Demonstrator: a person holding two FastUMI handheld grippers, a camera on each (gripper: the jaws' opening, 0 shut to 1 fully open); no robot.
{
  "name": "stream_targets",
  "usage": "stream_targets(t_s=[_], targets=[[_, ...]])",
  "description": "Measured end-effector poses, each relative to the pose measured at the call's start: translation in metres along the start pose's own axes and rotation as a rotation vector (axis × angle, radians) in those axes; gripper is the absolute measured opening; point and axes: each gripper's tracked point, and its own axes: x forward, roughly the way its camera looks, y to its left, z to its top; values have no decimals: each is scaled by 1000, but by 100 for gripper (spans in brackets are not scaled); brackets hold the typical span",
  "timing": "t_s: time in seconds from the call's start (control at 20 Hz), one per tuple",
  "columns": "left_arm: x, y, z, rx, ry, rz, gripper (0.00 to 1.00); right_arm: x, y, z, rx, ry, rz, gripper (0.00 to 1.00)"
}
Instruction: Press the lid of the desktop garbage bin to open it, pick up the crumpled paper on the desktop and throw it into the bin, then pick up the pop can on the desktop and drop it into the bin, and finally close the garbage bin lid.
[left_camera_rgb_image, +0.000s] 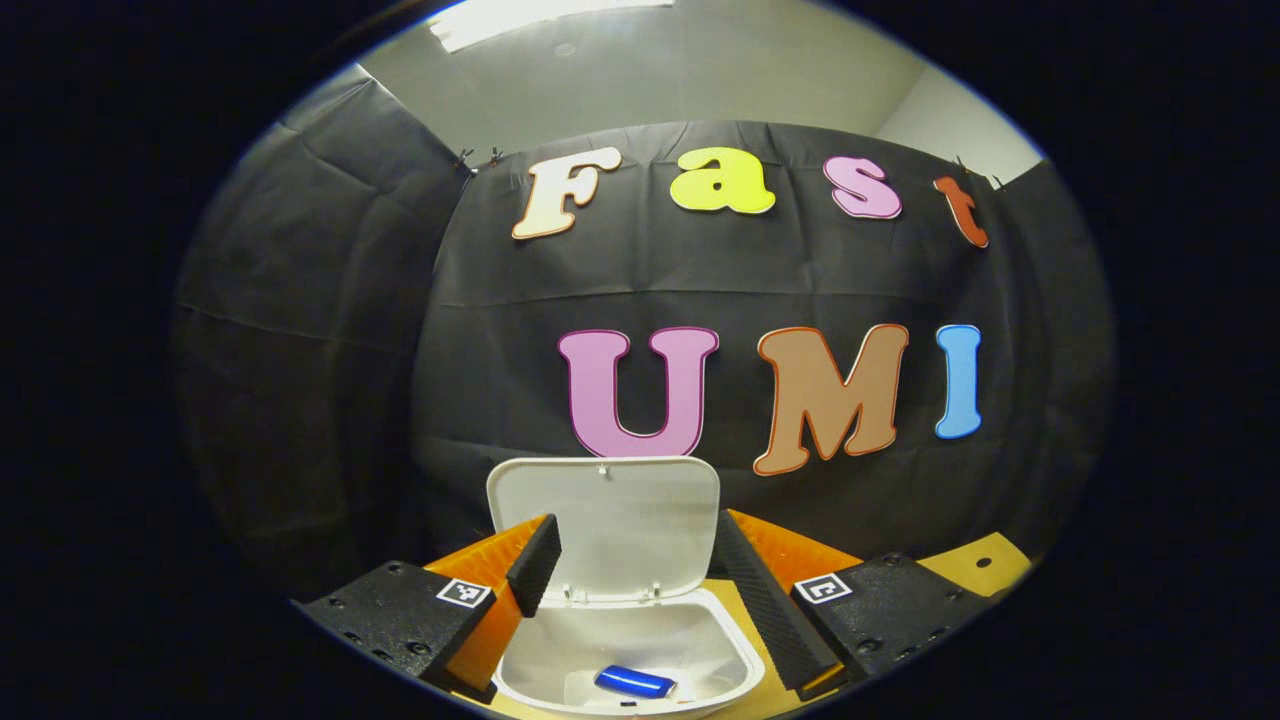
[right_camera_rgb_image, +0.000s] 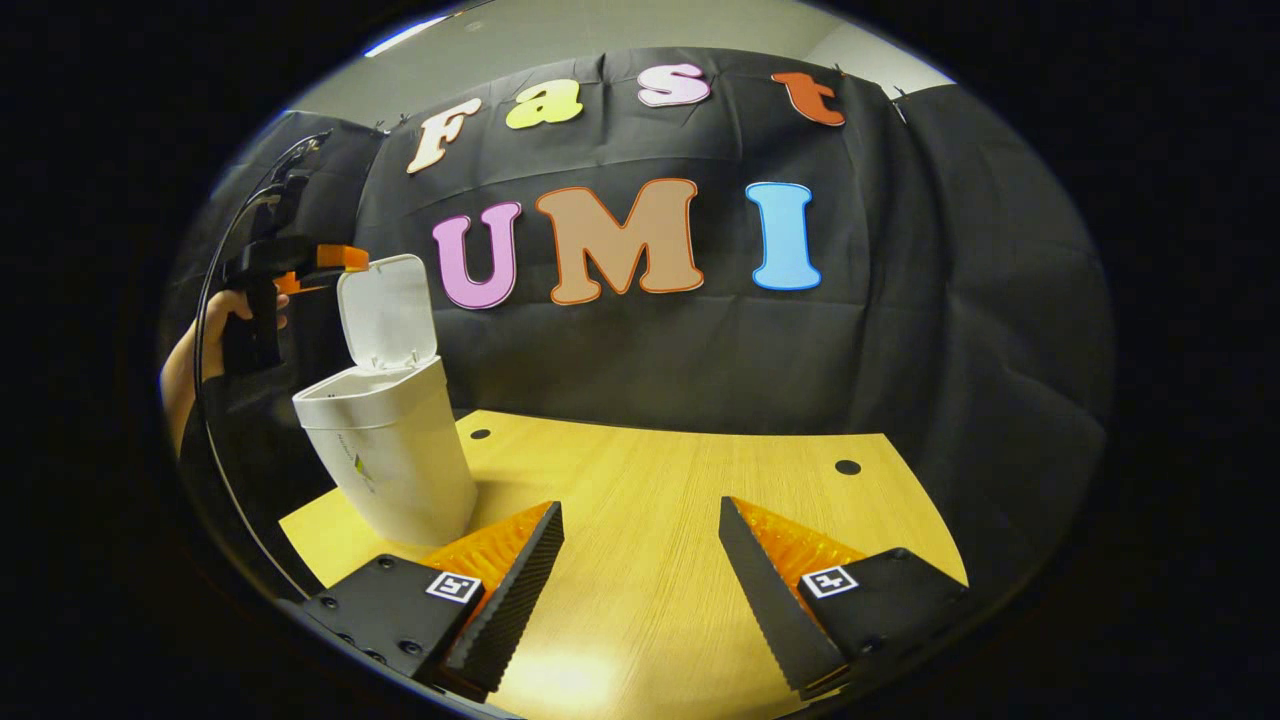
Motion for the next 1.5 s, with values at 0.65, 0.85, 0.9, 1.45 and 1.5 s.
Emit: stream_targets(t_s=[0.65, 0.85, 0.9, 1.45, 1.5], targets=[[95, 36, 32, -49, 56, 2, 93, -17, -29, -8, 44, 4, -112, 100], [113, 36, 12, -32, 118, -12, 92, -22, -30, -11, 38, 6, -129, 100], [119, 34, 9, -32, 127, -15, 92, -23, -29, -10, 36, 4, -130, 100], [91, 23, -15, -23, 157, -50, 94, -20, -13, 12, 38, -44, -75, 100], [84, 22, -16, -26, 151, -52, 94, -19, -9, 16, 33, -52, -62, 100]])
